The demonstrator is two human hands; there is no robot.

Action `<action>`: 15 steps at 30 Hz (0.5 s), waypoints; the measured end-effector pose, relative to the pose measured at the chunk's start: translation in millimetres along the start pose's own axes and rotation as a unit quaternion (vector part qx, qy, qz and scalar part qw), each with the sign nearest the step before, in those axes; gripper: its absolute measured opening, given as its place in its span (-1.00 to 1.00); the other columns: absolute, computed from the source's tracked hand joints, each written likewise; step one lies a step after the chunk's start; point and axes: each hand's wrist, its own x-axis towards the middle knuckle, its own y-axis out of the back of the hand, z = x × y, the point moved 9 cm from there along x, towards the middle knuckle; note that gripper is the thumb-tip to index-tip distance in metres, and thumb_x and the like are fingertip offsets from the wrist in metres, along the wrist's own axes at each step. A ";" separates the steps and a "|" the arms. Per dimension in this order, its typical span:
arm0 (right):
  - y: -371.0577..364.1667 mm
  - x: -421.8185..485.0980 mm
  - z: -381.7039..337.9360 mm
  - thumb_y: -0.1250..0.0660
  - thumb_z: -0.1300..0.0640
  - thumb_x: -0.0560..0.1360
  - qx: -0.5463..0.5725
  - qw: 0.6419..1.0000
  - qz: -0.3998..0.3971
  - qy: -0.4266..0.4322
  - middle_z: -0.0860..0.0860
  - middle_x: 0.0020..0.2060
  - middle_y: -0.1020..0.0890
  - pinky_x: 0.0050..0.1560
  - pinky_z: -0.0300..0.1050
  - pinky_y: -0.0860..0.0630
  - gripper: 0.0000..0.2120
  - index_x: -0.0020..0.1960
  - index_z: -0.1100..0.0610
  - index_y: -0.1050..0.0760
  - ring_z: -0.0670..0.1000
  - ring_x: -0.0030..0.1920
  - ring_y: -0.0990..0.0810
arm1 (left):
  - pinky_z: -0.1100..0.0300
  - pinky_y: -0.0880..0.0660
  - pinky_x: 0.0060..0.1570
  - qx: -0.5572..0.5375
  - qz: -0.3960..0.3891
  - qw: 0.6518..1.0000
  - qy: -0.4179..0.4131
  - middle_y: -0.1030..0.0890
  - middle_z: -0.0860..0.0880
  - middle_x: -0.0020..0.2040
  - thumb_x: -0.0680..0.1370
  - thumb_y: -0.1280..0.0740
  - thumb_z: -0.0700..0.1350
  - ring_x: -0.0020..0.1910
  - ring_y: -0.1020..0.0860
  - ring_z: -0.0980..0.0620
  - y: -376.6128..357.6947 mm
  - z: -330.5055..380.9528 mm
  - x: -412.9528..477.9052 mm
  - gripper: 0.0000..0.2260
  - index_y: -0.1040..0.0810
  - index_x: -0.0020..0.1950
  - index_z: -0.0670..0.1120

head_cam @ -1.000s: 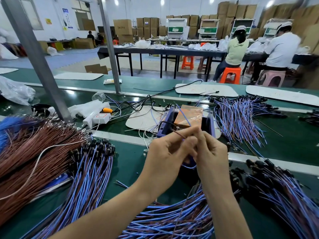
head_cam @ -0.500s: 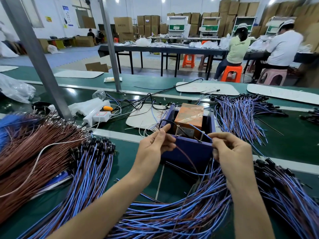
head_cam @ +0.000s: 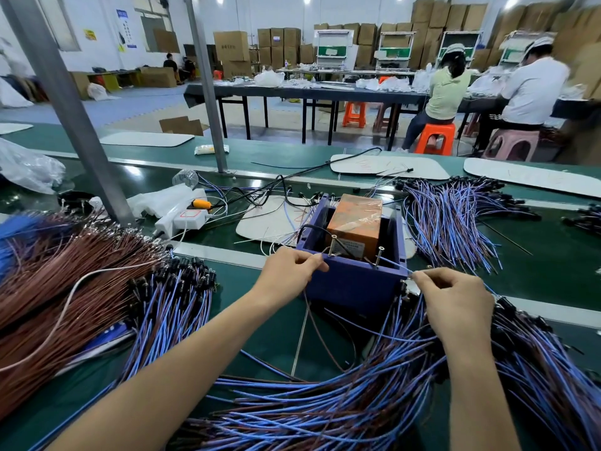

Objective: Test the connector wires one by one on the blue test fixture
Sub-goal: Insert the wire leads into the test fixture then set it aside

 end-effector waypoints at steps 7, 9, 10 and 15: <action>1.2 2.9 4.2 -0.41 0.11 0.48 0.000 1.000 0.003 -0.008 -0.13 -0.42 -0.56 -0.33 -0.23 -0.34 -0.88 -0.22 0.07 -0.62 -0.13 -0.33 -0.51 | 0.43 -0.27 -0.44 -0.001 -0.009 1.000 -0.007 -0.49 0.21 -0.56 0.59 -0.27 -0.01 -0.51 -0.40 0.28 -2.3 6.0 0.3 -0.75 -0.71 -0.11 -0.05; -0.3 3.2 5.3 -0.40 0.11 0.49 0.002 1.000 -0.005 -0.013 -0.12 -0.41 -0.57 -0.25 -0.17 -0.36 -0.89 -0.19 0.10 -0.64 0.01 -0.30 -0.55 | 0.41 -0.28 -0.43 -0.004 -0.012 1.000 -0.004 -0.50 0.15 -0.49 0.60 -0.26 -0.01 -0.46 -0.40 0.23 -2.0 6.0 0.3 -0.74 -0.71 -0.09 -0.06; -0.6 3.3 5.1 -0.40 0.11 0.49 0.005 1.000 -0.009 -0.012 -0.11 -0.40 -0.57 -0.19 -0.16 -0.37 -0.89 -0.17 0.12 -0.65 0.06 -0.27 -0.56 | 0.41 -0.29 -0.43 -0.005 -0.013 1.000 -0.002 -0.50 0.10 -0.45 0.60 -0.26 -0.01 -0.43 -0.40 0.19 -2.0 6.1 0.0 -0.74 -0.71 -0.08 -0.07; 0.1 -6.1 -12.3 -0.44 0.14 0.46 0.138 0.985 -0.100 -0.014 -0.11 -0.47 -0.58 -0.34 -0.25 -0.44 -0.90 -0.24 0.07 -0.65 -0.13 -0.39 -0.50 | 0.44 -0.28 -0.45 -0.091 -0.035 0.995 0.005 -0.40 0.07 -0.49 0.59 -0.29 -0.12 -0.51 -0.33 0.21 -4.4 15.6 -15.5 -0.80 -0.69 -0.05 -0.15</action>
